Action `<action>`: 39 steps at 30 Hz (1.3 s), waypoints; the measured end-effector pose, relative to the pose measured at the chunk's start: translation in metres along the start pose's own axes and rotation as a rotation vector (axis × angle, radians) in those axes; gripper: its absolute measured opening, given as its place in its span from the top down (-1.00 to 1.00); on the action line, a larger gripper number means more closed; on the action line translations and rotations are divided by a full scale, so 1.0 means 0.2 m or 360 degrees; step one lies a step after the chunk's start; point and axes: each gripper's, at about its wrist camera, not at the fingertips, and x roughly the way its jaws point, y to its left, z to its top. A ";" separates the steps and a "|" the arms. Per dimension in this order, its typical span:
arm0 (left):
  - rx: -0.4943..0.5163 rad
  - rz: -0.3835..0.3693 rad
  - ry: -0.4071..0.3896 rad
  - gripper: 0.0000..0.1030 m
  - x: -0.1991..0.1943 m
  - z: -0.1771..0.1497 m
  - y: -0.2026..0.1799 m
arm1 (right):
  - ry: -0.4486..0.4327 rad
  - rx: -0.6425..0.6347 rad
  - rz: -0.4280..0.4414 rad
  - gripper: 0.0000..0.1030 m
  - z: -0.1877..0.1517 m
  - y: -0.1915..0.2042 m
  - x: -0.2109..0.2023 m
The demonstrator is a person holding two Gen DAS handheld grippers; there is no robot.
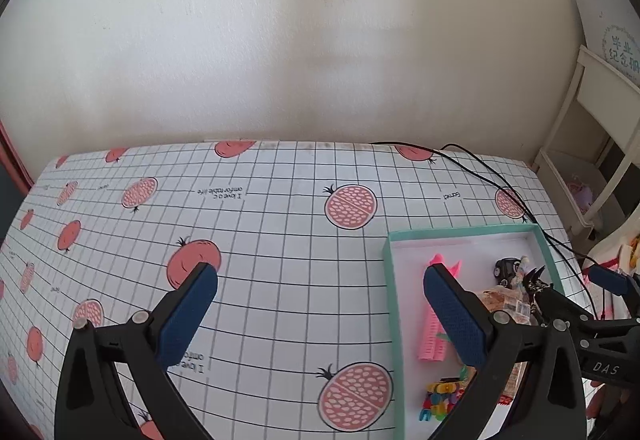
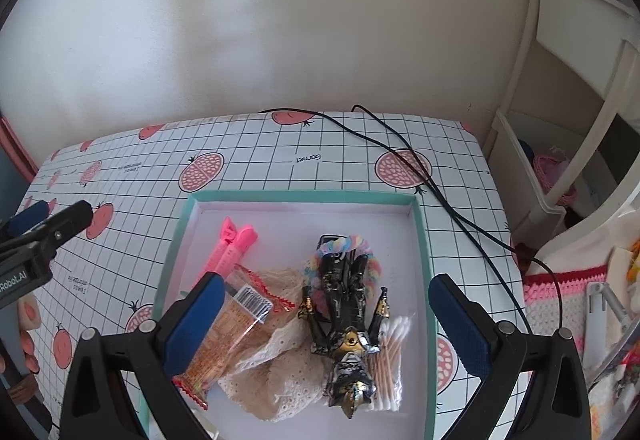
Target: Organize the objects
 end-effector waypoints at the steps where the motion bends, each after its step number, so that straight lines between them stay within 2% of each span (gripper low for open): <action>1: 0.0000 -0.0005 -0.0001 -0.99 0.00 0.00 0.00 | -0.0002 0.0006 -0.0010 -1.00 0.00 0.00 0.00; 5: -0.0033 -0.0028 0.0001 -0.99 -0.04 0.03 0.05 | -0.0030 0.0022 -0.0044 -1.00 0.03 0.04 -0.06; 9: -0.0019 -0.0052 0.0015 -0.99 -0.12 0.03 0.05 | -0.0072 0.0069 -0.0009 -1.00 0.05 0.07 -0.17; 17: -0.0122 -0.0044 -0.0075 -0.99 -0.44 -0.01 0.13 | -0.0133 0.0101 0.0005 -1.00 -0.03 0.21 -0.46; 19: -0.0162 -0.0045 -0.0059 -0.99 -0.51 -0.05 0.17 | -0.0140 0.0087 0.0009 -1.00 -0.07 0.27 -0.55; 26: -0.0143 0.0086 -0.0168 -0.99 -0.77 -0.28 0.27 | -0.0181 0.0056 0.0008 -1.00 -0.28 0.42 -0.75; 29: -0.0161 0.0090 -0.0170 -0.99 -0.82 -0.41 0.31 | -0.0165 0.0067 0.0038 -1.00 -0.40 0.46 -0.78; 35: -0.0186 0.0097 -0.0164 -0.99 -0.86 -0.69 0.34 | -0.0157 0.0077 0.0049 -1.00 -0.63 0.50 -0.79; 39: -0.0139 0.0108 -0.0120 -0.99 -0.84 -0.85 0.33 | -0.0127 0.0112 0.0076 -1.00 -0.81 0.49 -0.75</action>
